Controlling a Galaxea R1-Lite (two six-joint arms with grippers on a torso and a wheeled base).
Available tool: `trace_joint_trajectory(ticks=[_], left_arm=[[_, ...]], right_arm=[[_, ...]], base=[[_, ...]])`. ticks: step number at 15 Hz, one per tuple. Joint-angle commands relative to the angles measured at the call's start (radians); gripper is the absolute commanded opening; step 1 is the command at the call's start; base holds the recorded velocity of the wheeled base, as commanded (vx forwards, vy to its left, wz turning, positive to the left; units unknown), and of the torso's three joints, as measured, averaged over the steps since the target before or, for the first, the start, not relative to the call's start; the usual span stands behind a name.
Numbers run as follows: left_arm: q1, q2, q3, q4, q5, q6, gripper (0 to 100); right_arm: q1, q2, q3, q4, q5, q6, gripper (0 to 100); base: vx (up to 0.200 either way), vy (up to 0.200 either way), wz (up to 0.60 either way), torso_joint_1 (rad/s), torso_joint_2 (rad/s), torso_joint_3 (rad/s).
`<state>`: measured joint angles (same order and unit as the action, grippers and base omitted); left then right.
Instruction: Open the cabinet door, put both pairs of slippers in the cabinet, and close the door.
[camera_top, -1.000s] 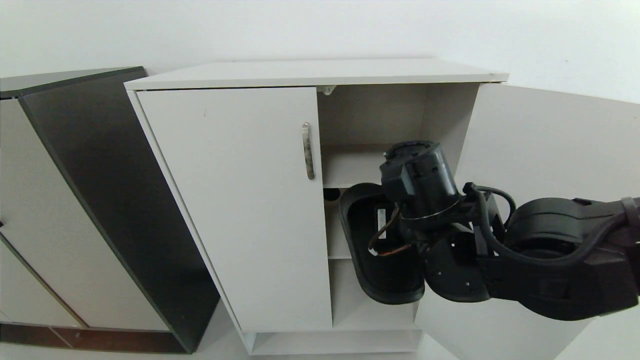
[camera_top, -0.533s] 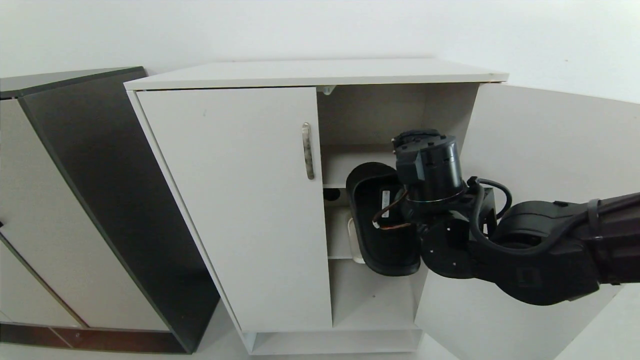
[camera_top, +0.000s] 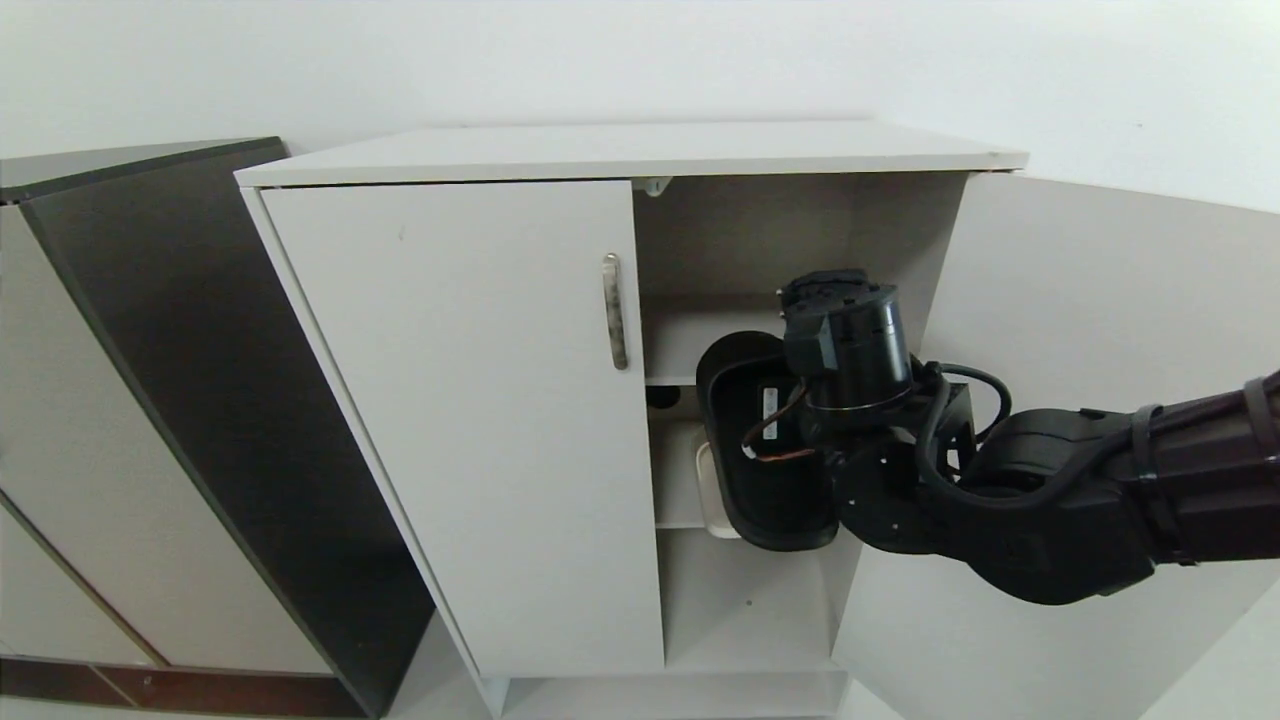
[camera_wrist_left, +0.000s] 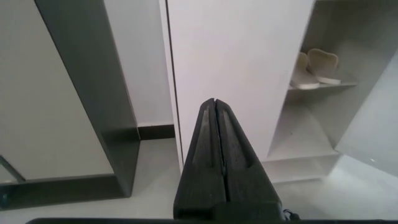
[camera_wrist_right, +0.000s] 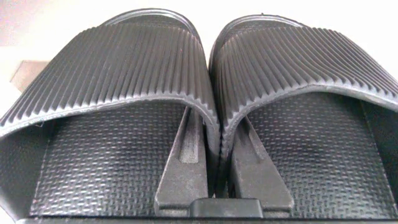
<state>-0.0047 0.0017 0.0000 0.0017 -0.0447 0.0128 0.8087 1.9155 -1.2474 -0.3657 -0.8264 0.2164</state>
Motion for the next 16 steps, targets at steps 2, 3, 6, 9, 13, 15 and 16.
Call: trace_joint_trajectory(ticks=[2,3,6,9,13,15,16], left_arm=[[0.0,0.0,0.0,0.0,-0.001,0.0,0],[0.0,0.0,0.0,0.0,0.0,0.0,0],[0.0,0.0,0.0,0.0,0.0,0.0,0],[0.0,0.0,0.0,0.0,0.0,0.0,0],[0.0,0.0,0.0,0.0,0.0,0.0,0],[0.0,0.0,0.0,0.0,-0.001,0.0,0],[0.0,0.0,0.0,0.0,0.0,0.0,0]], right_arm=[[-0.017,0.019,-0.027,0.001,0.004,-0.008,0],[-0.017,0.026,-0.04,0.001,0.004,-0.009,0],[-0.019,0.036,-0.049,0.001,0.006,-0.009,0],[-0.019,0.042,-0.052,0.001,0.036,-0.011,0],[-0.045,0.08,-0.098,0.008,0.056,-0.037,0],[-0.071,0.114,-0.155,0.025,0.09,-0.046,0],[-0.083,0.129,-0.187,0.045,0.093,-0.051,0]], base=[[0.2,0.0,0.0,0.005,0.0,0.0],[0.2,0.0,0.0,0.002,0.0,0.002],[0.2,0.0,0.0,-0.001,0.0,0.004],[0.067,0.0,0.0,0.001,0.0,0.001],[0.0,0.0,0.0,0.0,0.0,0.0],[0.0,0.0,0.0,0.0,0.0,0.0],[0.0,0.0,0.0,0.0,0.0,0.0]])
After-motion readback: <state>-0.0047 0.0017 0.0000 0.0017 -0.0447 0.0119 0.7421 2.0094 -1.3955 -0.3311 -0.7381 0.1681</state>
